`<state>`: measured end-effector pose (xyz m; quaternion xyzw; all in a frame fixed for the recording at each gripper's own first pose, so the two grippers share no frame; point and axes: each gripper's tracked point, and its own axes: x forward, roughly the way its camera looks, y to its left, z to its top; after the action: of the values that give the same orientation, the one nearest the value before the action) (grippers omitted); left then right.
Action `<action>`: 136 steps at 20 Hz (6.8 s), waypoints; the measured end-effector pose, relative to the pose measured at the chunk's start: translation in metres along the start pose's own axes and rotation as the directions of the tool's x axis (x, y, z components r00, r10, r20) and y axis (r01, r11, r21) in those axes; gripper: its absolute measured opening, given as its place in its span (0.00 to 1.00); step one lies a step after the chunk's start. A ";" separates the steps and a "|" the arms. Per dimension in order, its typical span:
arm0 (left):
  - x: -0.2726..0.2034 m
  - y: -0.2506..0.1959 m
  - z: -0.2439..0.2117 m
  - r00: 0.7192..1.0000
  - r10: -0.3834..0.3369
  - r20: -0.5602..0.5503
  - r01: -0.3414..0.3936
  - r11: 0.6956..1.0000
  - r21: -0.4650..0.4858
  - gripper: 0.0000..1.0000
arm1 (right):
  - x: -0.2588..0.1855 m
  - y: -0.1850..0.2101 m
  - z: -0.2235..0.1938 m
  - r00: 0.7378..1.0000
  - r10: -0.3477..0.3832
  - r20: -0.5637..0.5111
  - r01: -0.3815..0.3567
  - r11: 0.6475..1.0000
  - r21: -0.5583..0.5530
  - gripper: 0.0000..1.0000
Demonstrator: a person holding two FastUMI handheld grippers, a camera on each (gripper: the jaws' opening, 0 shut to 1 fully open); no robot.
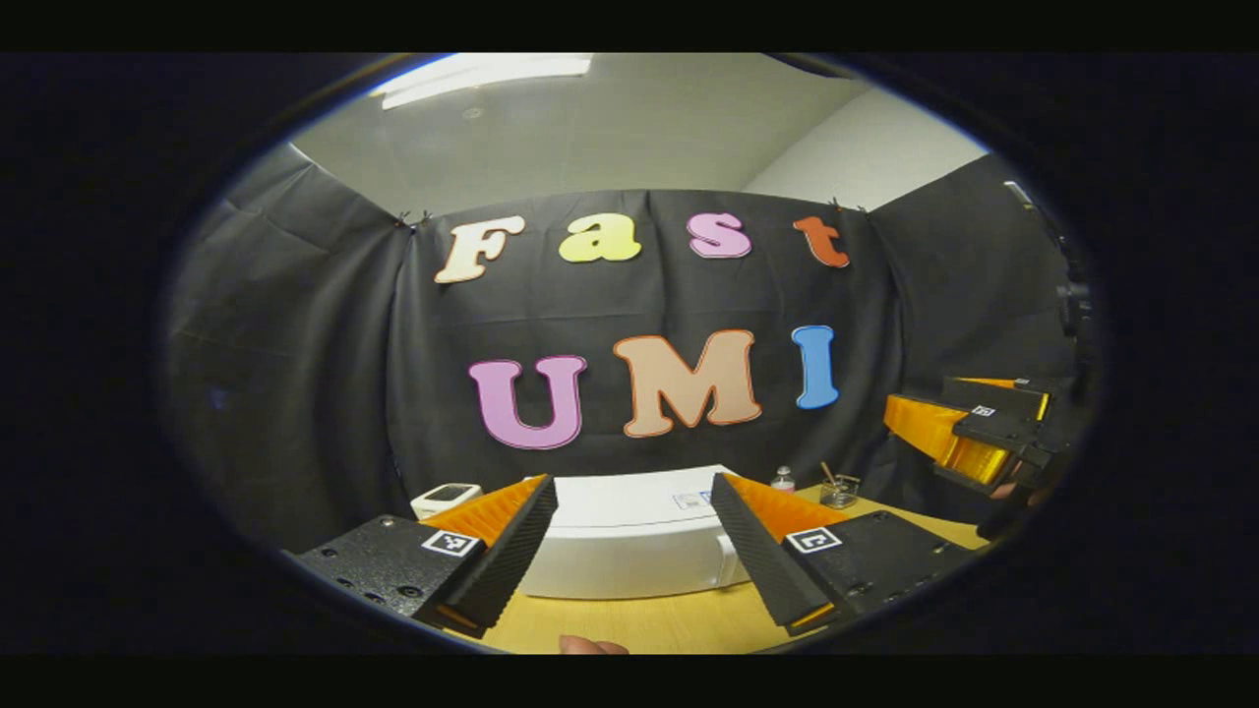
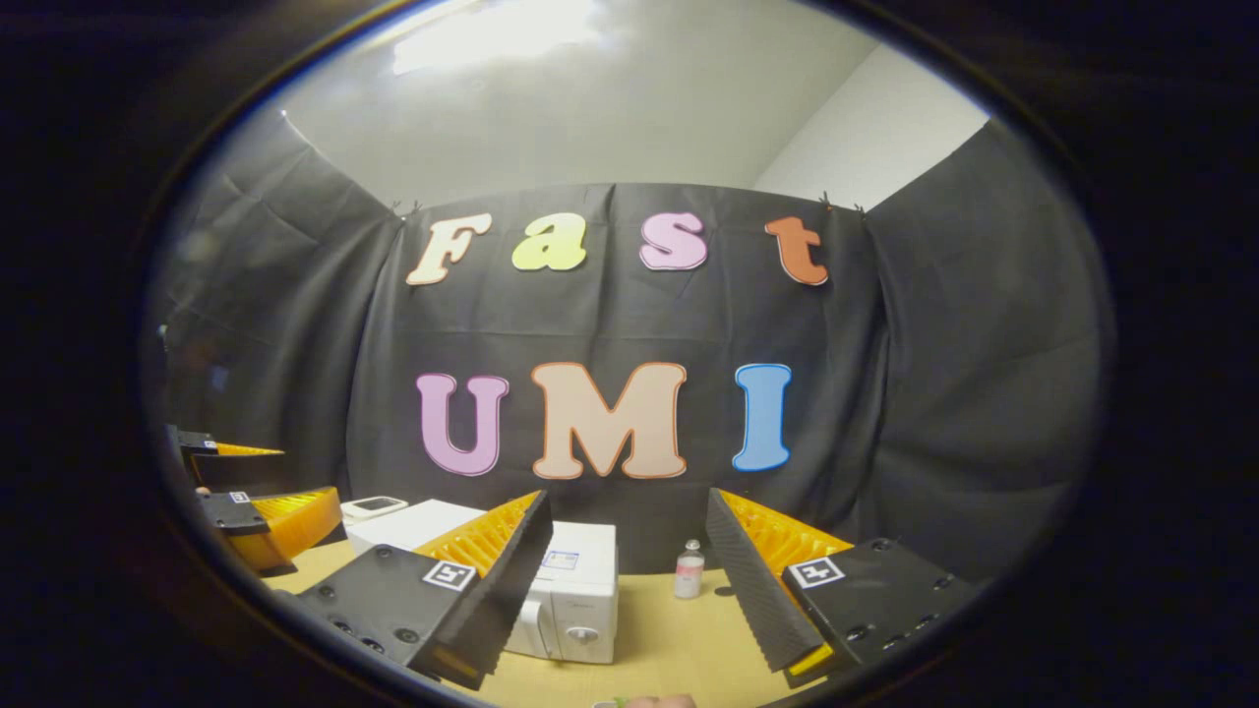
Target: Open the microwave oven with the left hand, put the food in, and close the microwave oven.
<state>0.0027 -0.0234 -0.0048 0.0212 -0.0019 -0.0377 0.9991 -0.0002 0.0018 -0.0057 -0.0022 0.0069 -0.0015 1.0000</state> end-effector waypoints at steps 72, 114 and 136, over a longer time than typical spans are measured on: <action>-0.089 -0.028 -0.270 0.784 -0.328 -0.527 0.283 0.945 -0.166 0.05 | -0.052 -0.020 -0.096 0.966 0.042 -0.255 -0.072 0.991 -0.111 0.97; -0.185 0.153 -0.306 0.719 0.031 -0.694 -0.143 0.984 -0.104 1.00 | -0.120 0.020 -0.287 0.625 0.012 -0.781 -0.112 0.991 -0.075 0.27; -0.286 0.206 -0.285 0.673 0.124 -0.729 -0.254 0.965 -0.070 0.99 | 0.047 0.289 -0.356 0.635 0.361 -0.683 0.610 0.308 0.730 0.29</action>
<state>-0.2658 0.2154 -0.2811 -0.0491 0.3895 0.0774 0.9164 0.0430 0.2886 -0.3638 0.5797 0.4216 -0.0958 0.6907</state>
